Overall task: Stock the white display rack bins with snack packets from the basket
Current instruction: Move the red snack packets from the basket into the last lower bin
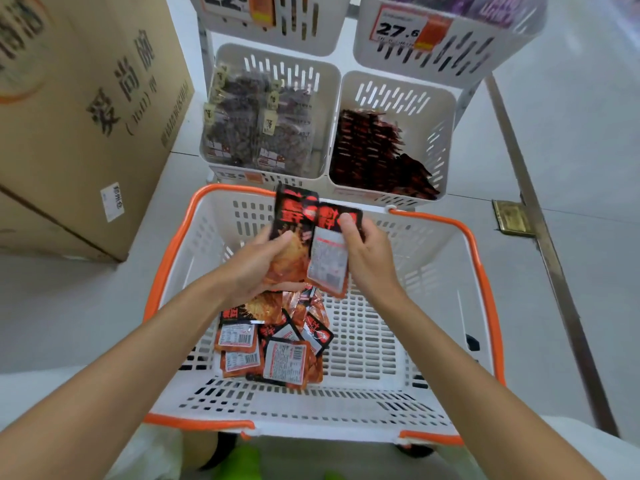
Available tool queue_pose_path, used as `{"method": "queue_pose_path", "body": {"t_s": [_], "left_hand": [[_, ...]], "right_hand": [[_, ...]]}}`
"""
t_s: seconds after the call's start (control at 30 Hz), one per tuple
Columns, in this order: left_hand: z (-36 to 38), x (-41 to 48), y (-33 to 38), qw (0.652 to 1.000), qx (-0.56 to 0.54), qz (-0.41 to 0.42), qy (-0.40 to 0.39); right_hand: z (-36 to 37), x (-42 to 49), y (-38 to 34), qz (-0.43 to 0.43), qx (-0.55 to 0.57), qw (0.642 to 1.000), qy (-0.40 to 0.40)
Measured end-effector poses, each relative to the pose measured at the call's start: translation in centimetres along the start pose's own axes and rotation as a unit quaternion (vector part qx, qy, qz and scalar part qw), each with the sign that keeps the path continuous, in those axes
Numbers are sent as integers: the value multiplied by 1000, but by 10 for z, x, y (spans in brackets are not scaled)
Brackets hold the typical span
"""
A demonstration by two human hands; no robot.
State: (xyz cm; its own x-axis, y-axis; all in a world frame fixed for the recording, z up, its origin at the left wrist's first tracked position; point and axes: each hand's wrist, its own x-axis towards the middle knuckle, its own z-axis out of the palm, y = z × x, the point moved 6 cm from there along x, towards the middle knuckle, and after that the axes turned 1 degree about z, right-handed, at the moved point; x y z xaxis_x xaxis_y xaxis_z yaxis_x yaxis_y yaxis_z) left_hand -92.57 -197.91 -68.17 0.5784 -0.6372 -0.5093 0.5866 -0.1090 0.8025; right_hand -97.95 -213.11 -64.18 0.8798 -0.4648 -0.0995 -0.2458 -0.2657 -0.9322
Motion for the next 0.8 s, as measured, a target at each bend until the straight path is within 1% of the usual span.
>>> {"method": "queue_pose_path", "body": {"t_s": [0.03,0.07,0.1,0.17,0.2,0.23,0.27,0.3,0.33,0.4,0.43,0.5,0.53,0.57,0.6,0.63,0.67,0.7,0.73,0.77,0.8], "left_hand": [[13,-1,-2,999,23,9,-35],[23,-2,-4,997,45,17,-60],[29,-1,-6,995,58,26,-71],[23,3,-8,997,56,29,-42],[16,6,-9,999,43,22,-16],[10,7,-9,999,34,14,4],[6,10,-10,999,31,8,10],[8,12,-9,1000,30,4,2],[12,14,-7,999,34,3,-15],[30,18,-1,995,74,12,-62],[37,22,3,991,105,25,-76],[44,36,15,983,160,65,-68],[44,45,23,977,186,89,-56],[45,53,34,968,220,113,-48],[47,61,46,953,263,139,-54],[51,70,59,932,313,165,-77],[57,79,73,899,384,188,-97],[64,90,88,851,474,205,-96],[68,104,102,797,559,215,-76],[72,117,115,759,611,218,-56],[78,131,125,747,625,220,-47]], "right_hand": [[8,-4,-6,-16,-14,1000,-16],[16,-8,-8,-18,-1,999,-42],[23,-11,-9,-2,34,997,-71],[23,-9,-5,37,96,990,-98],[16,-5,-4,39,105,990,-91],[8,1,-2,26,77,994,-71],[0,7,-2,6,16,998,-58],[-5,14,1,-14,-43,997,-59],[-6,20,4,-15,-58,996,-73],[-6,27,7,28,4,997,-76],[-10,32,8,37,37,997,-52],[-21,41,3,37,72,997,-12],[-29,46,-3,31,86,996,-10],[-41,53,-10,12,75,997,-18],[-55,58,-21,-22,36,998,-38],[-67,67,-29,-58,-32,995,-73],[-77,74,-36,-75,-100,985,-119],[-83,83,-37,-74,-150,972,-165],[-89,92,-36,-69,-178,963,-189],[-96,102,-35,-76,-193,960,-186],[-103,113,-35,-92,-197,961,-172]]}}
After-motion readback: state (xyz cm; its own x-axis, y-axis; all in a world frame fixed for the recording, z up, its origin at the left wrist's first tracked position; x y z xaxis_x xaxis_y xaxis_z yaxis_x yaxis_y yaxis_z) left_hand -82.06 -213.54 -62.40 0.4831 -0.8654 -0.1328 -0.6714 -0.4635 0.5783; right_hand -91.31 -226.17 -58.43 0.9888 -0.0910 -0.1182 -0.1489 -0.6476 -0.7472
